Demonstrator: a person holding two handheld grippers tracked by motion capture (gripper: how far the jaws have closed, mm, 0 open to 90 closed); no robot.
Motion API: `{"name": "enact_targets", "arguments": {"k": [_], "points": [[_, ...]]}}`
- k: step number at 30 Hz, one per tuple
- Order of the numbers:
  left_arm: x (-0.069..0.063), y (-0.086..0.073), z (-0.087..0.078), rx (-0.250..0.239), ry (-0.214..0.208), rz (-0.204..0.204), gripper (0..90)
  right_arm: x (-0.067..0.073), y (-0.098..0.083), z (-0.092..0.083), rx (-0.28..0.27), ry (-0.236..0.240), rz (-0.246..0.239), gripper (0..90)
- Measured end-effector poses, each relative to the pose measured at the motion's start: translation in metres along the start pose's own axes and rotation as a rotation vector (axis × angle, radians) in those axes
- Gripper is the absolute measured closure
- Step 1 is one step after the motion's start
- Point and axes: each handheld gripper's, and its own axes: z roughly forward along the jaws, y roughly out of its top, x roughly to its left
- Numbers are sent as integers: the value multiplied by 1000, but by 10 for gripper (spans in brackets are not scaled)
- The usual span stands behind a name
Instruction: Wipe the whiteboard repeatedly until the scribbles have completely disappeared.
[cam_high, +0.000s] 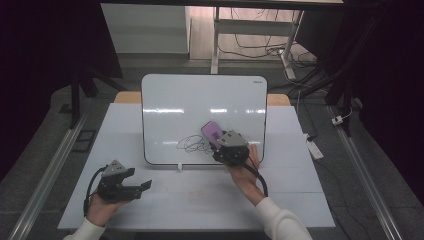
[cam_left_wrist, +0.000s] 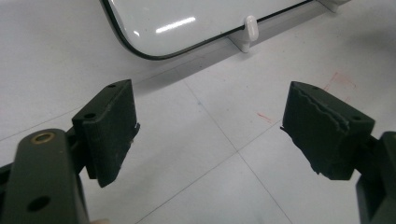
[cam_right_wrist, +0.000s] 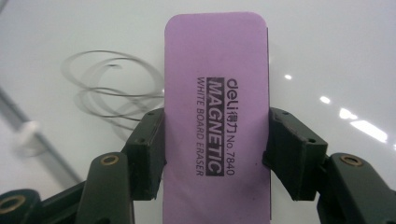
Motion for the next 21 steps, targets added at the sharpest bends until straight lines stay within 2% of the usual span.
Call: {"name": "enact_targets", "arguments": {"k": [1,2,3,4,7,9,13,15,18,21], "points": [[0,0,0,1,0,-1,186,6,1,3,-1,15,-11,410],[0,0,0,2,0,-3,186,6,1,3,-1,15,-11,410],[0,0,0,2,1,-4,186,19,2,8,6,51,-31,410],[1,0,0,2,0,-4,186,19,2,8,6,51,-31,410],[1,0,0,2,0,-4,186,35,2,14,14,97,-57,410],[1,-1,0,1,-2,-4,186,41,2,16,17,95,-84,410],[2,-1,0,0,0,-6,186,33,3,14,10,113,-43,410],[2,-1,0,0,-2,-4,186,28,3,12,2,85,-56,410],[2,-1,-1,-1,-2,-6,186,13,3,7,-11,51,-24,410],[2,-1,-1,-2,0,-4,186,5,3,4,-23,30,-8,410]]}}
